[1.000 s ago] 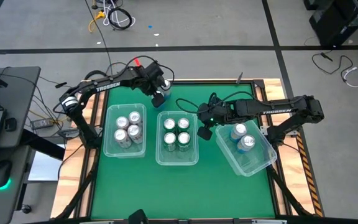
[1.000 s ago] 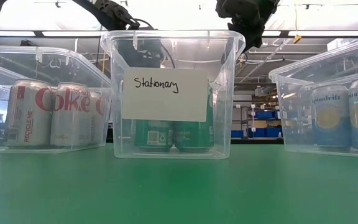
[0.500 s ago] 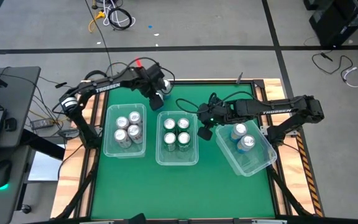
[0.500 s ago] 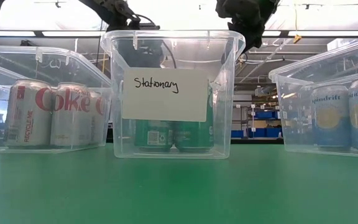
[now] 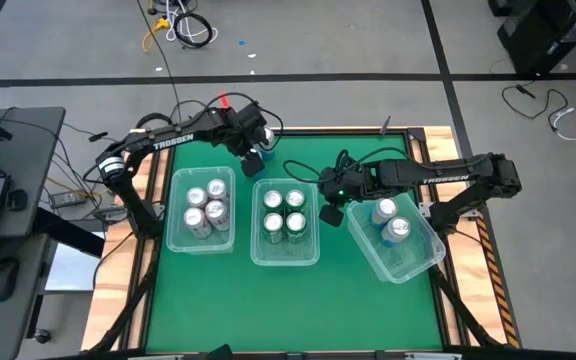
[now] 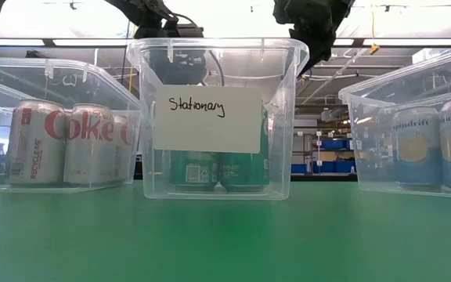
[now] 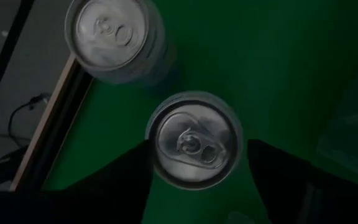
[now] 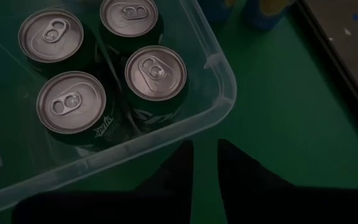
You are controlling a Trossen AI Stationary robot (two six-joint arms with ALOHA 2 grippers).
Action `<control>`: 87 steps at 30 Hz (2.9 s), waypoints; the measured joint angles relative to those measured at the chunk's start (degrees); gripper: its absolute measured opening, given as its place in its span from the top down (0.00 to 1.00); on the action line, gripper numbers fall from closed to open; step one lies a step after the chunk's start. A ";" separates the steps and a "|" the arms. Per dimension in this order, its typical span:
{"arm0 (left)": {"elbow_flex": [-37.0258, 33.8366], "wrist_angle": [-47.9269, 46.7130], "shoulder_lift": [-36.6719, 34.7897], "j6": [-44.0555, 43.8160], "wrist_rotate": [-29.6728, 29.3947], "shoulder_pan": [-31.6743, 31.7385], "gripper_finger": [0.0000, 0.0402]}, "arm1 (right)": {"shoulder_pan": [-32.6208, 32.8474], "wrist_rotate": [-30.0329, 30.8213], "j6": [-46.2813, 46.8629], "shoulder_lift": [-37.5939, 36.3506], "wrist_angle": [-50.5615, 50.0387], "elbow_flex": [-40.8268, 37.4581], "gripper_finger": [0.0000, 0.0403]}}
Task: Sort soda cans
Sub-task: Put the blue soda can into the button right bin
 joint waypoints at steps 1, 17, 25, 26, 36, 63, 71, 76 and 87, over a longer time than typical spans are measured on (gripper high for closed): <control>0.00 -0.32 0.00 -0.31 -0.25 0.02 0.33 | 0.00 0.00 -0.04 0.00 -0.05 0.00 0.85; 0.00 -2.14 -0.02 -1.39 1.70 2.75 0.30 | 0.00 -0.39 -0.36 0.02 -0.10 0.02 0.76; -0.86 -1.90 0.24 -1.31 3.32 3.13 0.30 | 0.03 -0.42 -0.36 0.02 -0.10 0.00 0.73; -1.09 -1.96 0.24 -1.45 3.44 3.13 0.30 | 0.09 -0.42 -0.36 0.02 -0.10 0.00 0.73; -0.16 -1.13 0.31 1.04 2.19 2.97 0.30 | 0.20 -0.44 -0.48 0.02 0.19 0.00 0.70; -2.84 -0.24 -0.63 5.12 10.94 8.69 0.97 | -10.78 -14.07 -9.85 0.04 40.44 -12.87 0.55; -4.24 5.67 -0.37 7.17 15.52 9.18 0.99 | -12.38 -14.47 -9.24 0.04 50.97 -17.49 0.55; -7.29 11.38 -0.53 6.28 17.15 9.18 0.99 | -13.06 -14.47 -9.40 0.04 52.66 -17.49 0.55; -7.74 15.92 -2.47 4.64 20.66 8.31 1.00 | -15.09 -14.56 -10.92 0.04 53.29 -17.44 0.55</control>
